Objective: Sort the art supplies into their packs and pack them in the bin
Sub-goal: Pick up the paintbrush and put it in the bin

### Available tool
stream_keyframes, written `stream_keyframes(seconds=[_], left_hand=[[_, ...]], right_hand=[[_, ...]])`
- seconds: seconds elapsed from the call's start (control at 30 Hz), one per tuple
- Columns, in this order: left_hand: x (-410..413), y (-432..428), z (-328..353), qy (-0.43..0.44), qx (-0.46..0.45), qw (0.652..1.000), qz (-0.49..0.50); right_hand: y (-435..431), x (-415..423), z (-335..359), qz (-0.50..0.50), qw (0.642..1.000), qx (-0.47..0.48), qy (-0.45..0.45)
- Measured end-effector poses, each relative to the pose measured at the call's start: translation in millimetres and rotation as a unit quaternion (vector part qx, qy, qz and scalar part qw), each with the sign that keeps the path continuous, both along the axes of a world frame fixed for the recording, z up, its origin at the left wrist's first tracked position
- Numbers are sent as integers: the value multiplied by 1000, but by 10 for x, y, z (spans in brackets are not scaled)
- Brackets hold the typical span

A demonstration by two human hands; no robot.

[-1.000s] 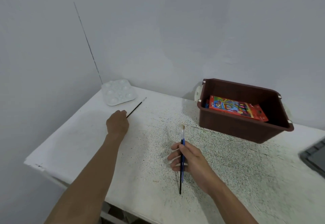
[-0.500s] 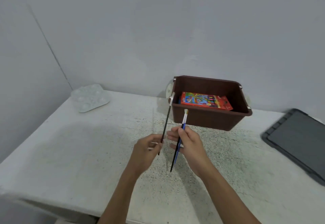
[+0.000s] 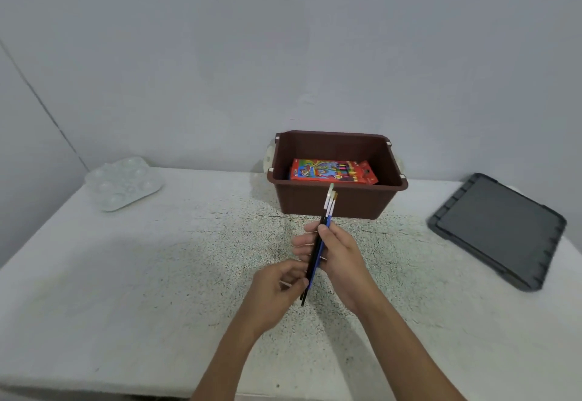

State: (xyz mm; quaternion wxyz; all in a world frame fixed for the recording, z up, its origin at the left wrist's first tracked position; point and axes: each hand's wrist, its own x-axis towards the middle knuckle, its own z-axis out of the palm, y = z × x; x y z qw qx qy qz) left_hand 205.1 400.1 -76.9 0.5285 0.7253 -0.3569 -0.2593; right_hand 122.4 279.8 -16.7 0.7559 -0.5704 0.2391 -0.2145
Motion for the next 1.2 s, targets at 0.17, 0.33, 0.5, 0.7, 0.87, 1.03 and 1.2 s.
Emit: stream_keyframes(seconds=[0.17, 0.33, 0.5, 0.7, 0.87, 1.03, 1.2], left_hand=[[97, -91, 151, -40, 54, 995, -78], [298, -312, 468, -161, 73, 983, -49], [689, -639, 688, -375, 43, 925, 47], [990, -947, 759, -467, 192, 863, 4], [1019, -1005, 748, -401, 193, 895, 24], [969, -945, 726, -411, 208, 887, 37], [750, -657, 732, -395, 200, 896, 29]], right_hand=[[-85, -90, 84, -5, 999, -53, 5], [-407, -126, 296, -2, 982, -179, 53], [-914, -6, 398, -39, 898, -409, 159], [-1384, 91, 362, -37, 697, -640, 323], [-1488, 101, 275, -39, 676, -655, 334], [-1381, 90, 292, -28, 617, -696, 366], [-1193, -158, 246, -13, 624, -708, 331]])
